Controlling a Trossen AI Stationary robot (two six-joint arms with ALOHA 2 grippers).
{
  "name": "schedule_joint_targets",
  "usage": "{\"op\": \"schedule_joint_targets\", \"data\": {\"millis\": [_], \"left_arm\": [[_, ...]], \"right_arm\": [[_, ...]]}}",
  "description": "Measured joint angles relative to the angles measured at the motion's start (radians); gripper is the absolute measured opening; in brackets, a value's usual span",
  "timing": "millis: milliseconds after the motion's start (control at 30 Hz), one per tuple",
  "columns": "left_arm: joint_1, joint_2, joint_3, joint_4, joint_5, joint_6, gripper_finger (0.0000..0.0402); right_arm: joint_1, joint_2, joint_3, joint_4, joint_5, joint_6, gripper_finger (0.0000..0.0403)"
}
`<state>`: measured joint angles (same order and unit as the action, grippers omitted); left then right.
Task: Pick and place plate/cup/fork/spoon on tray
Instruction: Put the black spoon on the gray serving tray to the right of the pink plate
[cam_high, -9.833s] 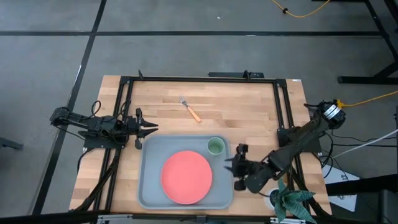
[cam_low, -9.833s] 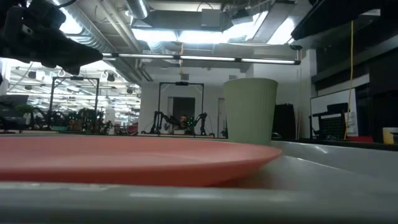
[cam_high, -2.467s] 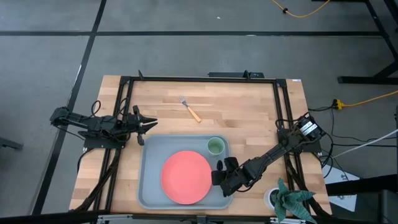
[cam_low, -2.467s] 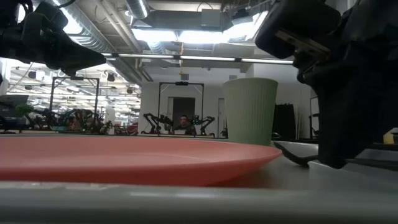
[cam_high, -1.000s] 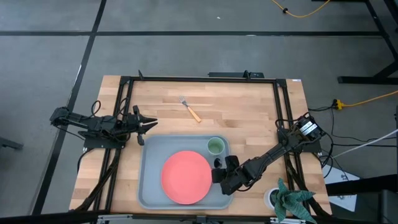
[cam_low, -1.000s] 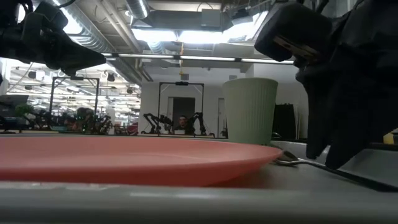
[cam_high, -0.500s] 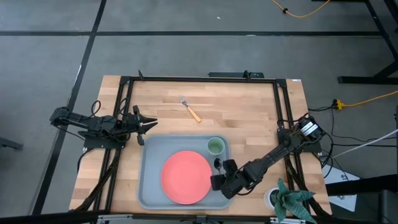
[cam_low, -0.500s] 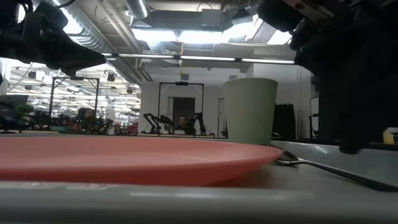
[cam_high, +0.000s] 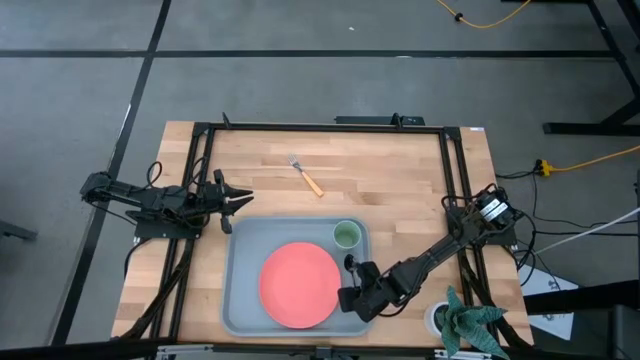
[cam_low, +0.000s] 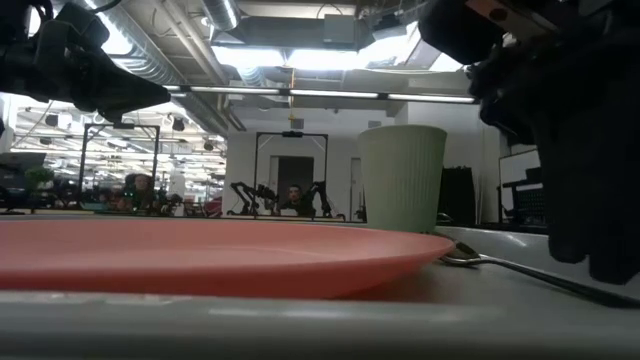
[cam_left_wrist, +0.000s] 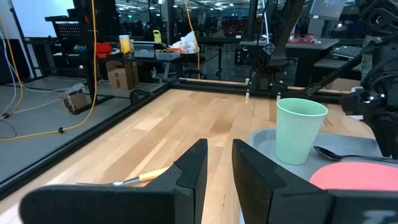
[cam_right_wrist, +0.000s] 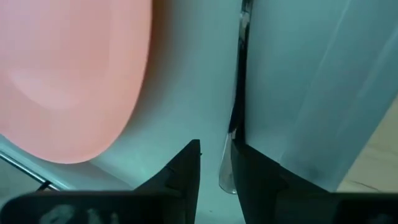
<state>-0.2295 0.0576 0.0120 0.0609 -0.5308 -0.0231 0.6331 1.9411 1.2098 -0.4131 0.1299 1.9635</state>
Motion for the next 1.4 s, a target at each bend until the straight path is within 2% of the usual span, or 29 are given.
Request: {"op": "schedule_joint_targets", "data": {"millis": [400, 933, 1400], "left_arm": [[0.000, 0.000, 0.000, 0.000, 0.000, 0.000, 0.0069], [0.000, 0.000, 0.000, 0.000, 0.000, 0.000, 0.0069], [0.000, 0.000, 0.000, 0.000, 0.000, 0.000, 0.0069]], "right_arm": [[0.010, 0.000, 0.000, -0.029, -0.047, 0.035, 0.0094], [0.018, 0.002, 0.000, -0.018, -0.046, 0.049, 0.0094], [0.018, 0.034, 0.002, 0.054, -0.050, 0.044, 0.0094]]}}
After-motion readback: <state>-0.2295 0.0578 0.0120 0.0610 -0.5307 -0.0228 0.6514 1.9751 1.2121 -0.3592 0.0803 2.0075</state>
